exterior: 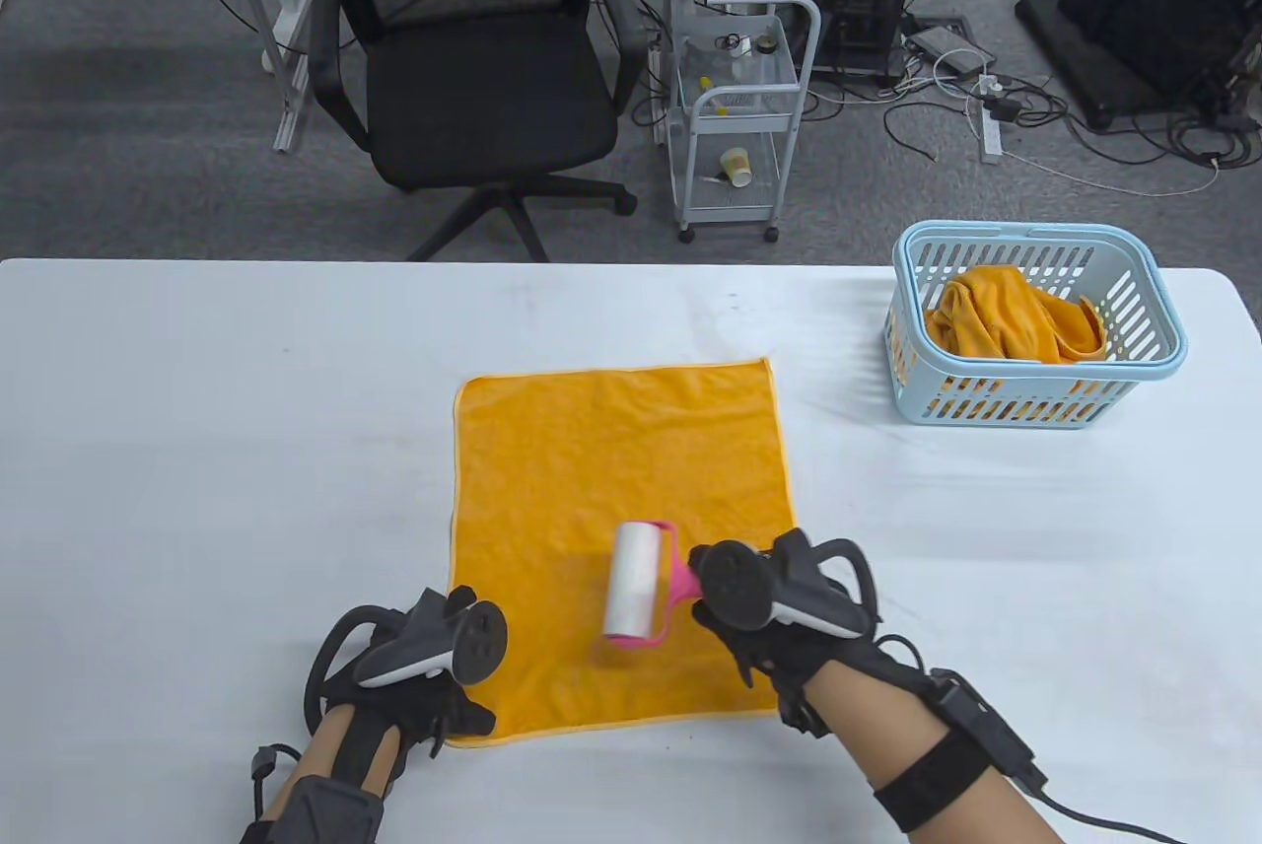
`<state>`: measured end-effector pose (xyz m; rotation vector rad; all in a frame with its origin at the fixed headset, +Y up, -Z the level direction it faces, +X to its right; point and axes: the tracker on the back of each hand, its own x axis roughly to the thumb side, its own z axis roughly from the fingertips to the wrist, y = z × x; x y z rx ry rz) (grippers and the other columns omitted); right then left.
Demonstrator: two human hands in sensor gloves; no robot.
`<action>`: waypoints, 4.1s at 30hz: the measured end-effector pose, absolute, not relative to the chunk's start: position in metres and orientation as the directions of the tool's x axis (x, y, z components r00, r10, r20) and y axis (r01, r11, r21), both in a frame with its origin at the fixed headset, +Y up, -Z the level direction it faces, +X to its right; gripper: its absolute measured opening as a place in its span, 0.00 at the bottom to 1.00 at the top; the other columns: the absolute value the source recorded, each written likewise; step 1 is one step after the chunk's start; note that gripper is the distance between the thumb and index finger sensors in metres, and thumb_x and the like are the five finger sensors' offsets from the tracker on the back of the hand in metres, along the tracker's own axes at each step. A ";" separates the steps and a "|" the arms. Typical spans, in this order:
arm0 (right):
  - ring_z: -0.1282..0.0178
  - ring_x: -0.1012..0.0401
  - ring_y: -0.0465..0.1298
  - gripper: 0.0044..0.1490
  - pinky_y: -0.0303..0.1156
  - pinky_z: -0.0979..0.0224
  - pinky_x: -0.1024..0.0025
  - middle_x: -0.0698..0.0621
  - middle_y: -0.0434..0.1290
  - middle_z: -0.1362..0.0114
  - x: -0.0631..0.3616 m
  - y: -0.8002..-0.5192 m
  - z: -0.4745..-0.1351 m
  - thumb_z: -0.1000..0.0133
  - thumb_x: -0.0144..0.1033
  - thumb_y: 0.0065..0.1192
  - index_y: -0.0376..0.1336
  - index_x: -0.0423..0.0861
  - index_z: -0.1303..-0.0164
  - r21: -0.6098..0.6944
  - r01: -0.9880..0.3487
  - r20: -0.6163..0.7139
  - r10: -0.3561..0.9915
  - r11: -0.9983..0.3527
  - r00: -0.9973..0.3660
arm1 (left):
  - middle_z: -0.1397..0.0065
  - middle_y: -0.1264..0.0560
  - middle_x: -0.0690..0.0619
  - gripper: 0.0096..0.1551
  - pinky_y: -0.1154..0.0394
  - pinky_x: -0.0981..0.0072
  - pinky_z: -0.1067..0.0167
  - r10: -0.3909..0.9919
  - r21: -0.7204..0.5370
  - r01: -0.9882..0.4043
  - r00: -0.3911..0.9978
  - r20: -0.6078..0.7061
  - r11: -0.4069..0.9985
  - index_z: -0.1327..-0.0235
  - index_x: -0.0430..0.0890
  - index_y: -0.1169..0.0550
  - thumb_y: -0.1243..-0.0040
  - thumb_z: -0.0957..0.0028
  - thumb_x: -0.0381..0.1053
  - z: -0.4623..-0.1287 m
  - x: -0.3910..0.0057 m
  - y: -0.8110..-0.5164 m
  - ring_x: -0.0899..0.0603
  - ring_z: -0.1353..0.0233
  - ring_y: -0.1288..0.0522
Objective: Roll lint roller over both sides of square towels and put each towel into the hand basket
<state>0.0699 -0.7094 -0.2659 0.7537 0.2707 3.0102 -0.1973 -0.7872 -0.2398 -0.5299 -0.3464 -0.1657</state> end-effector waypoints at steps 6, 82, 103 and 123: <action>0.36 0.44 0.80 0.38 0.75 0.37 0.43 0.42 0.73 0.28 0.004 -0.744 -0.251 0.45 0.49 0.69 0.62 0.47 0.26 0.227 0.138 0.574 0.018 -0.964 -0.819 | 0.12 0.48 0.45 0.62 0.38 0.29 0.27 -0.088 -0.459 0.266 0.924 0.373 0.848 0.22 0.54 0.42 0.29 0.68 0.73 -0.238 -0.196 -0.787 0.32 0.17 0.39; 0.26 0.43 0.71 0.38 0.64 0.26 0.36 0.47 0.70 0.24 0.066 -0.751 -0.377 0.45 0.32 0.73 0.61 0.57 0.24 0.184 0.267 0.163 -0.238 -0.946 -0.957 | 0.12 0.49 0.44 0.61 0.38 0.28 0.27 -0.084 -0.459 0.272 0.917 0.390 0.846 0.22 0.52 0.41 0.29 0.67 0.72 -0.237 -0.194 -0.790 0.30 0.17 0.39; 0.23 0.45 0.71 0.41 0.68 0.26 0.43 0.45 0.66 0.21 0.019 -0.753 -0.399 0.45 0.36 0.73 0.57 0.54 0.21 0.095 0.190 0.166 -0.173 -0.977 -0.971 | 0.12 0.49 0.43 0.61 0.38 0.28 0.27 -0.071 -0.467 0.266 0.916 0.395 0.843 0.22 0.52 0.41 0.28 0.67 0.72 -0.237 -0.195 -0.791 0.29 0.17 0.40; 0.24 0.44 0.71 0.37 0.66 0.26 0.39 0.47 0.69 0.23 0.116 -0.743 -0.404 0.46 0.31 0.75 0.63 0.57 0.26 0.111 0.442 -0.045 -0.448 -0.890 -0.893 | 0.12 0.49 0.44 0.61 0.38 0.28 0.27 -0.072 -0.468 0.267 0.916 0.395 0.843 0.22 0.52 0.41 0.28 0.67 0.71 -0.237 -0.195 -0.790 0.30 0.17 0.39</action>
